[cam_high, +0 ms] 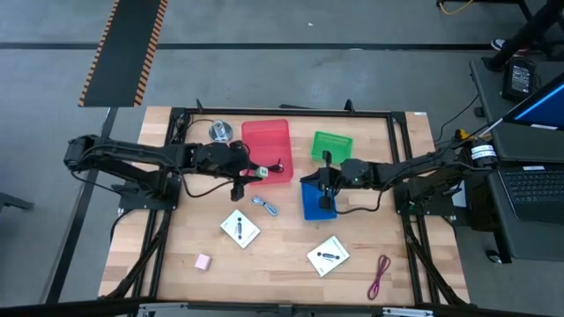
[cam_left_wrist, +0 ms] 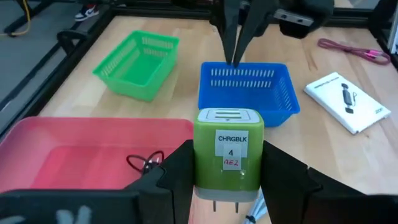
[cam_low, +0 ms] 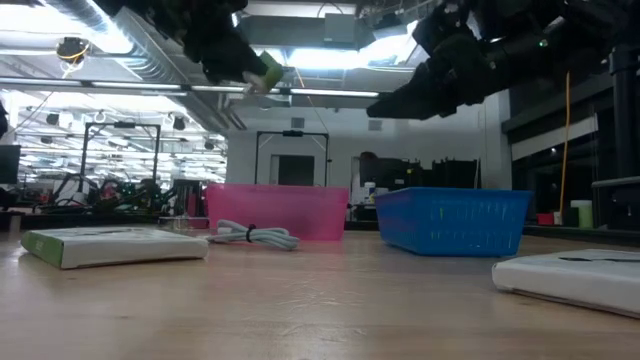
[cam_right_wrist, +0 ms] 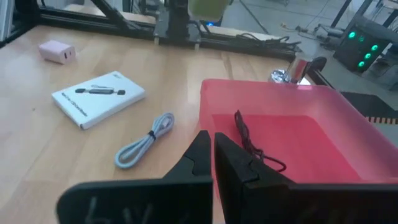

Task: Pick and place items into bin
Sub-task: Put the green charger adapter into the blue bin

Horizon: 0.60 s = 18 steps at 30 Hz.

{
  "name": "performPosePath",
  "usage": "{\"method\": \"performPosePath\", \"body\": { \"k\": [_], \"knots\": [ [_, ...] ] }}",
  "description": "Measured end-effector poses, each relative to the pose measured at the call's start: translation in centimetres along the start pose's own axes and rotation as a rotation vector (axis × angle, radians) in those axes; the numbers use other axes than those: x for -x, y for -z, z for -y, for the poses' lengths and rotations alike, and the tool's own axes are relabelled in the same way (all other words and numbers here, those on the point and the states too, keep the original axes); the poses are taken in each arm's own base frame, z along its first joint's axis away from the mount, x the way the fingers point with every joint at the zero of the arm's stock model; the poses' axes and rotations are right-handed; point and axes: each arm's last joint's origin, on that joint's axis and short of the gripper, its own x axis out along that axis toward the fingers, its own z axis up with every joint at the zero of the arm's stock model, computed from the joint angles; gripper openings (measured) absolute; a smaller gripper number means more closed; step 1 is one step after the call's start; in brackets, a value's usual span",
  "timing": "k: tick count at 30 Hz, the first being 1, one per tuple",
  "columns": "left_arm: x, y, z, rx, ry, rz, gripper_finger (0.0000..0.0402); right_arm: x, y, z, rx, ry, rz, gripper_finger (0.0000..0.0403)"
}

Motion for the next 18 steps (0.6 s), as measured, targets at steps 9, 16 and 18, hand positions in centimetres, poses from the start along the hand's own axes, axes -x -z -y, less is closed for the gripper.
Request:
{"method": "performPosePath", "body": {
  "k": [9, 16, 18],
  "knots": [
    [-3.9, -0.1, 0.5, -0.044, 0.136, 0.065, 0.0141, 1.1, -0.9, -0.5, 0.006, -0.021, 0.02, 0.0001],
    [-6.5, 0.0, 0.7, -0.061, 0.152, 0.104, 0.0141, 4.2, -2.8, -0.6, -0.028, -0.053, 0.053, 0.0001],
    [-7.3, -0.2, 0.7, -0.072, 0.152, 0.097, 0.0141, 4.9, -3.2, -0.6, -0.036, -0.057, 0.072, 0.0001]
  ]
}}
